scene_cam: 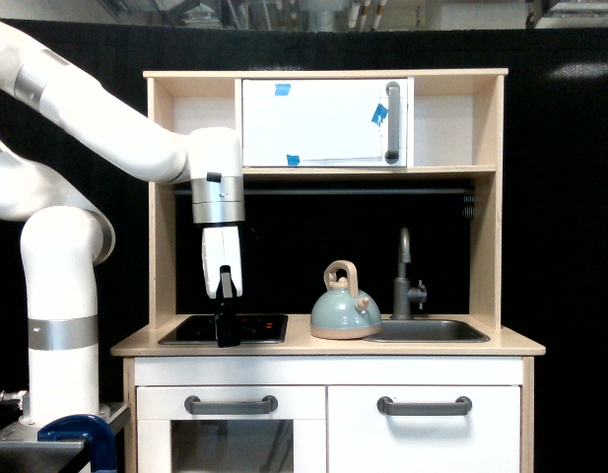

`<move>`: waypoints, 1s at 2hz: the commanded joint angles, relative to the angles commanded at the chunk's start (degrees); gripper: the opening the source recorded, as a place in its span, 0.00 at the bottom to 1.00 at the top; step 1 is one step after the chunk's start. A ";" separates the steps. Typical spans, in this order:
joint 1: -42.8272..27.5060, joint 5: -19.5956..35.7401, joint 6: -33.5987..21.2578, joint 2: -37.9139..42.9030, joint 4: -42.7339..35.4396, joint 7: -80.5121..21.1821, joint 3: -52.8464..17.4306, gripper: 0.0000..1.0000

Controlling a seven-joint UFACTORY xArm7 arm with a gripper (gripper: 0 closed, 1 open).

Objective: Place the teapot on the stove

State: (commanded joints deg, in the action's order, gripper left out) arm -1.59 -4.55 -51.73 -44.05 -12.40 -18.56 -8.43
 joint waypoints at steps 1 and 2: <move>-12.09 5.24 2.77 15.84 -16.90 -23.50 -7.62 1.00; -22.10 9.69 -3.76 31.46 -35.56 -58.60 -15.11 1.00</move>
State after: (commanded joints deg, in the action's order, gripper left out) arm -23.69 5.14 -55.50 -12.59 -47.96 -77.16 -23.54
